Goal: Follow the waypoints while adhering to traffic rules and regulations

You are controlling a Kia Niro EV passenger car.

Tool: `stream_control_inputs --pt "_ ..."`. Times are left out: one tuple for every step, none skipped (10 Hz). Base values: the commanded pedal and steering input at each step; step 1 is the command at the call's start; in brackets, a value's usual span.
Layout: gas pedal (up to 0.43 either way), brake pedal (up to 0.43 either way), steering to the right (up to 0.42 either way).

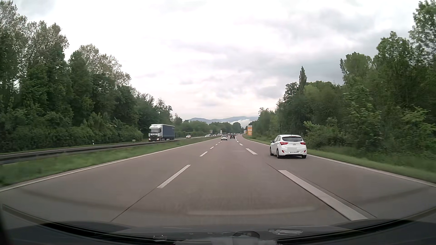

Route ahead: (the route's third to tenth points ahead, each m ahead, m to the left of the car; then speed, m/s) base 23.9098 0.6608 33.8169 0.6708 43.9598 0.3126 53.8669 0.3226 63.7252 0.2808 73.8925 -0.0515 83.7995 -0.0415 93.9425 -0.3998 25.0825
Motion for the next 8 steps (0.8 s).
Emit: stream_control_inputs --pt "0.138 0.0 0.004" --pt "0.138 0.0 0.004" --pt "0.138 0.0 0.004" --pt "0.138 0.0 0.003" --pt "0.138 0.0 0.003" --pt "0.138 0.0 0.003" --pt "0.138 0.0 0.003" --pt "0.138 0.0 0.003"
